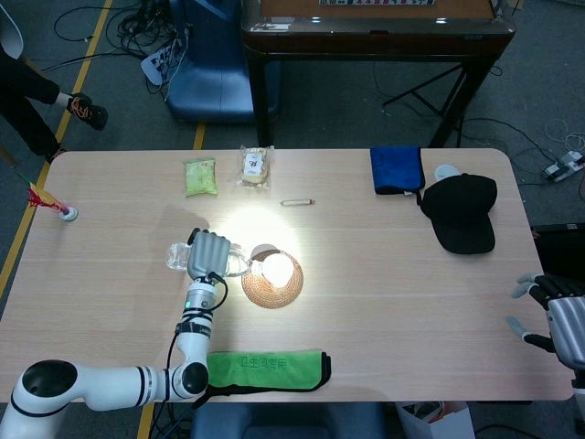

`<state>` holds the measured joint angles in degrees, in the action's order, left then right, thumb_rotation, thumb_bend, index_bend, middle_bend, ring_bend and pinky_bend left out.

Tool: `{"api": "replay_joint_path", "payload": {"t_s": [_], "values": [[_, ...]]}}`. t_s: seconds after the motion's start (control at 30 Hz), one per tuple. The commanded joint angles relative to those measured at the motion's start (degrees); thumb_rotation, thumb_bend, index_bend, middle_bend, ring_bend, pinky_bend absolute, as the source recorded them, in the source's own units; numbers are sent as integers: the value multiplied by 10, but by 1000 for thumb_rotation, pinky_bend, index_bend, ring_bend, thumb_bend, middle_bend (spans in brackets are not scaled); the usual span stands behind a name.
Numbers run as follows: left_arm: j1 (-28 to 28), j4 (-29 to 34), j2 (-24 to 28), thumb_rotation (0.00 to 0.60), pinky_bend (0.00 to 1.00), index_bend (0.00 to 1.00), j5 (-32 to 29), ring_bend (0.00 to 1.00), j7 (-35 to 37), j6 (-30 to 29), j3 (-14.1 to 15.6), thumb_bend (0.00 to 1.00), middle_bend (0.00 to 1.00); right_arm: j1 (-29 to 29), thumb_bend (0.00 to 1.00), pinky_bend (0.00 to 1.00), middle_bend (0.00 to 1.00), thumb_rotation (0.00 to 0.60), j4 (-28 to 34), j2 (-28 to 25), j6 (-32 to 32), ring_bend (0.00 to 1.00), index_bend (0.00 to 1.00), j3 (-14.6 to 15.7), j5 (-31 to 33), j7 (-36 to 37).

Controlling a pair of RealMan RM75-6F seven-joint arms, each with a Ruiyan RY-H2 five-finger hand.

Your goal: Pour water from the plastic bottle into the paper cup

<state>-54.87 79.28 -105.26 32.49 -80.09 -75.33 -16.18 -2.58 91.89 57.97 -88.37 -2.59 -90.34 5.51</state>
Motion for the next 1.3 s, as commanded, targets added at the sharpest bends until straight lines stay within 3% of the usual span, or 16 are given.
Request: {"api": "replay_joint_path", "payload": {"t_s": [0.03,1.3], "values": [[-6,-3,-3,600,637,711,-7,551,-6,1,0,25,801,-1,191,426,339,600,0,0,1,357,491,0,1,1],[-64,-50,-33,600,641,712,-23,554,-68,-27,11,27,813,-2,191,426,339,600,-3,-2,6,356,491,1,3,12]]}}
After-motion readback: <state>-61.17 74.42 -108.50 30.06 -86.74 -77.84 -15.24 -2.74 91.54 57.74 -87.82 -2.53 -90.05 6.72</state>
